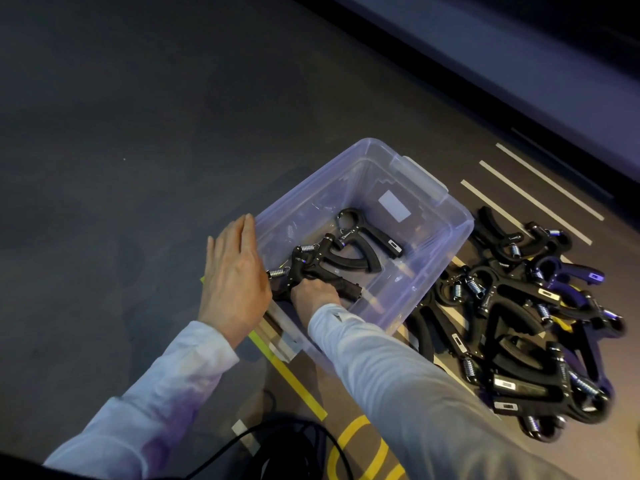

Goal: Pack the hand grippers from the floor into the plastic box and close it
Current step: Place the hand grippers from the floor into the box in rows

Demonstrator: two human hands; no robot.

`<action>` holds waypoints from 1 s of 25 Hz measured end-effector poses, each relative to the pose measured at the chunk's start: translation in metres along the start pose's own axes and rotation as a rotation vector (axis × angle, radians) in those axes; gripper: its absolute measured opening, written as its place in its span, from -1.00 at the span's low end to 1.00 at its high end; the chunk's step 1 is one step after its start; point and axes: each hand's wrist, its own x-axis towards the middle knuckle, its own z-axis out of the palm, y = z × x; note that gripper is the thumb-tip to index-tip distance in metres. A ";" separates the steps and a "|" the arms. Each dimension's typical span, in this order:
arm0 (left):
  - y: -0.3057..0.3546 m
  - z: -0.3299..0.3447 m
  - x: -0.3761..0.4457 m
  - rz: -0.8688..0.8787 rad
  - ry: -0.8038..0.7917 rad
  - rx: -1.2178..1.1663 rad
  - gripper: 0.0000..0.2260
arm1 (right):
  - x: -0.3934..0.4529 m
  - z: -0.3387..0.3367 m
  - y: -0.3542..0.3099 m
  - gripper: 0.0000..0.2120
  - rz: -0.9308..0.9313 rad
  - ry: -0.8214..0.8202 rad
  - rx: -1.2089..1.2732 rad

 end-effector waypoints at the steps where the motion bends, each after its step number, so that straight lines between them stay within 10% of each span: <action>1: 0.001 -0.001 0.000 0.002 -0.003 0.005 -0.41 | 0.000 0.000 0.001 -0.64 -0.003 -0.009 0.015; 25: 0.180 -0.032 -0.016 0.548 -0.167 -0.131 -0.40 | -0.204 -0.054 0.161 -0.69 0.254 0.729 0.243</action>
